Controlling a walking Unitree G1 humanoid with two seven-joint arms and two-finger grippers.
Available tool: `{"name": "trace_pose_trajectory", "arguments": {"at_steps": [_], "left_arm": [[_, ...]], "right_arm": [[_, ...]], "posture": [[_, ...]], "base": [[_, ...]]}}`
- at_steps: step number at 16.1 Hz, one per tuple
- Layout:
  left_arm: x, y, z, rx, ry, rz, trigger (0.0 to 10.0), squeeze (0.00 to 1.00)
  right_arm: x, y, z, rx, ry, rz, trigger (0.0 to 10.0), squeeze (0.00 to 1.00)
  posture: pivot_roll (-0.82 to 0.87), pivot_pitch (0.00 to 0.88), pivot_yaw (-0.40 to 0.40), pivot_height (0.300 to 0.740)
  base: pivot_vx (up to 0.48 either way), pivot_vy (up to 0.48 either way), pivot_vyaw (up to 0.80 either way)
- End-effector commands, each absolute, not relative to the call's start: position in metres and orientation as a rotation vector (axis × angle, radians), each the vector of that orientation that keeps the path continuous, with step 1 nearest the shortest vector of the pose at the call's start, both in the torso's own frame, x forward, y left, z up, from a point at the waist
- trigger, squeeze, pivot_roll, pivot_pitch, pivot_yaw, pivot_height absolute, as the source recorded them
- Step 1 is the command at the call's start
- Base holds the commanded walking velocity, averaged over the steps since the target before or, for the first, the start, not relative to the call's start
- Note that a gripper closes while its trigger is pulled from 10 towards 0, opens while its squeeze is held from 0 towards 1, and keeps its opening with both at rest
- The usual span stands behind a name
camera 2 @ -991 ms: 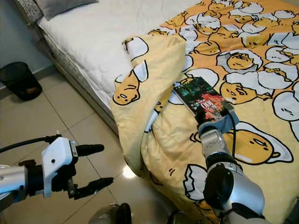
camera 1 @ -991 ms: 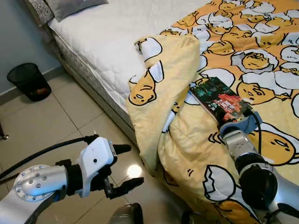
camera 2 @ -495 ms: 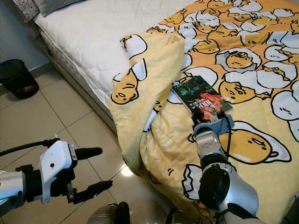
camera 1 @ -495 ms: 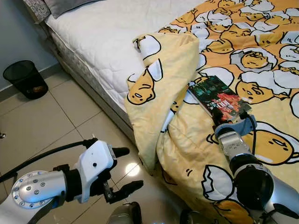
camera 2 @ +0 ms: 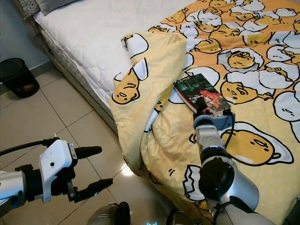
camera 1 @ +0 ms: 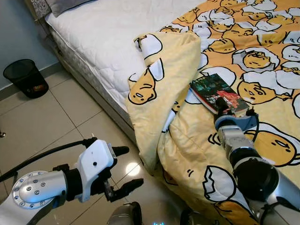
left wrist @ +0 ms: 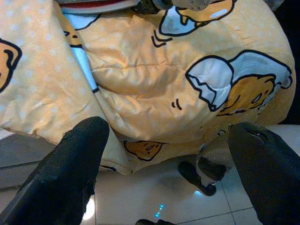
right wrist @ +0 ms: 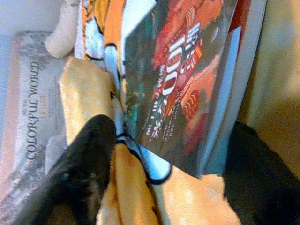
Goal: Clean up the room
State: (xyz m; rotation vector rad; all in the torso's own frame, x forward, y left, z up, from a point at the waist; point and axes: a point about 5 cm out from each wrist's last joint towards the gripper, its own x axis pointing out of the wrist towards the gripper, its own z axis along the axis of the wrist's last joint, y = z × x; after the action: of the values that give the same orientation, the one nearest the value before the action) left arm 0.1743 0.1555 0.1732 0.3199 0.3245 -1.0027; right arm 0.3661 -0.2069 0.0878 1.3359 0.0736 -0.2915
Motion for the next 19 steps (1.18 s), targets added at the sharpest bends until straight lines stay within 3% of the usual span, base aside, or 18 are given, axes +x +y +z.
{"name": "trace_pose_trajectory", "arguments": {"at_steps": [1,15,19], "left_arm": [[0.173,0.155,0.174,0.321,0.317,-1.002,10.0,0.24],[0.179,0.15,0.175,0.303,0.276,-0.978,10.0,0.24],[0.185,0.149,0.169,0.298,0.254,-0.934,10.0,0.24]], "right_arm": [[0.369,-0.207,0.093,1.355,0.052,-0.27,0.0,0.0],[0.364,-0.206,0.083,1.289,0.104,-0.305,0.0,0.0],[0.361,-0.2,0.076,1.282,0.12,-0.301,0.0,0.0]], "posture": [[0.26,0.165,0.058,0.74],[0.25,0.15,0.052,0.74],[0.22,0.106,0.041,0.74]], "base": [[0.0,0.0,0.0],[0.0,0.0,0.0],[0.0,0.0,0.0]]}}
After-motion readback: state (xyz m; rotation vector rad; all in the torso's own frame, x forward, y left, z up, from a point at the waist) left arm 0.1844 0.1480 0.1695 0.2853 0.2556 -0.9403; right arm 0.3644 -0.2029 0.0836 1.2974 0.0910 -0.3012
